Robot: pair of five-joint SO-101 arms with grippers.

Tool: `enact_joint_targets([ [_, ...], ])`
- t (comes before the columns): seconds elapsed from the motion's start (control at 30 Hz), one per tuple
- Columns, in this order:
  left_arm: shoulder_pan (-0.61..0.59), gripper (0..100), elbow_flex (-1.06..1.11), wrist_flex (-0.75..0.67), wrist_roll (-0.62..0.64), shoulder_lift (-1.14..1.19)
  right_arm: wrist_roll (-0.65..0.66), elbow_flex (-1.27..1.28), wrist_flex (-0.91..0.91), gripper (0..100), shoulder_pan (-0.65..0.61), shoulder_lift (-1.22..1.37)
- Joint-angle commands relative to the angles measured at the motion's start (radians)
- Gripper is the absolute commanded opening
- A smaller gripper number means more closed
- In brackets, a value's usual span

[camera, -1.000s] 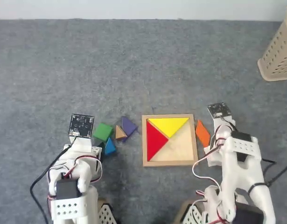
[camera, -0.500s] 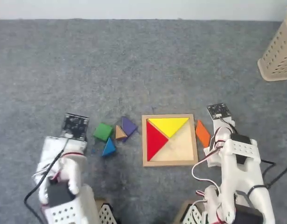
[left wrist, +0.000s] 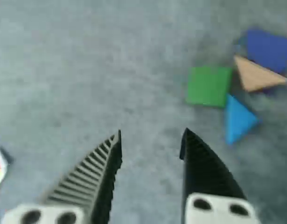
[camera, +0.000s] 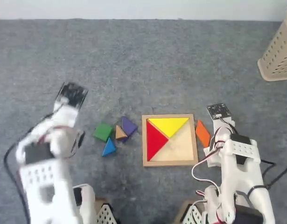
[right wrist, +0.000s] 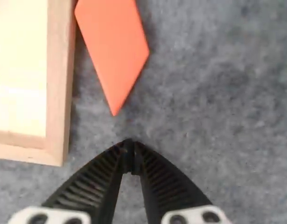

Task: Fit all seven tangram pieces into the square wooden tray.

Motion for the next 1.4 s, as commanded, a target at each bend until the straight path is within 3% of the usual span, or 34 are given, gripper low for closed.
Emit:
enact_joint_targets([
  [0.0,0.117,20,-0.102,-0.038,0.086,0.183,0.015,0.003,-0.024,0.8,0.012,-0.022],
  [0.2,0.311,20,-0.185,-0.126,0.244,0.400,0.011,0.052,-0.039,0.7,0.019,-0.110],
  [0.43,0.387,20,-0.220,-0.222,0.307,0.585,0.018,0.213,-0.010,0.9,0.012,-0.440],
  [0.6,0.430,25,-0.206,-0.235,0.310,0.671,0.041,0.238,0.013,0.9,0.012,-0.492],
  [0.97,0.301,26,-0.045,-0.256,0.242,0.542,0.044,0.172,-0.016,1.0,0.019,-0.331],
  [1.37,0.212,26,-0.016,-0.319,0.299,0.503,0.046,0.199,-0.016,1.0,0.015,-0.395],
])
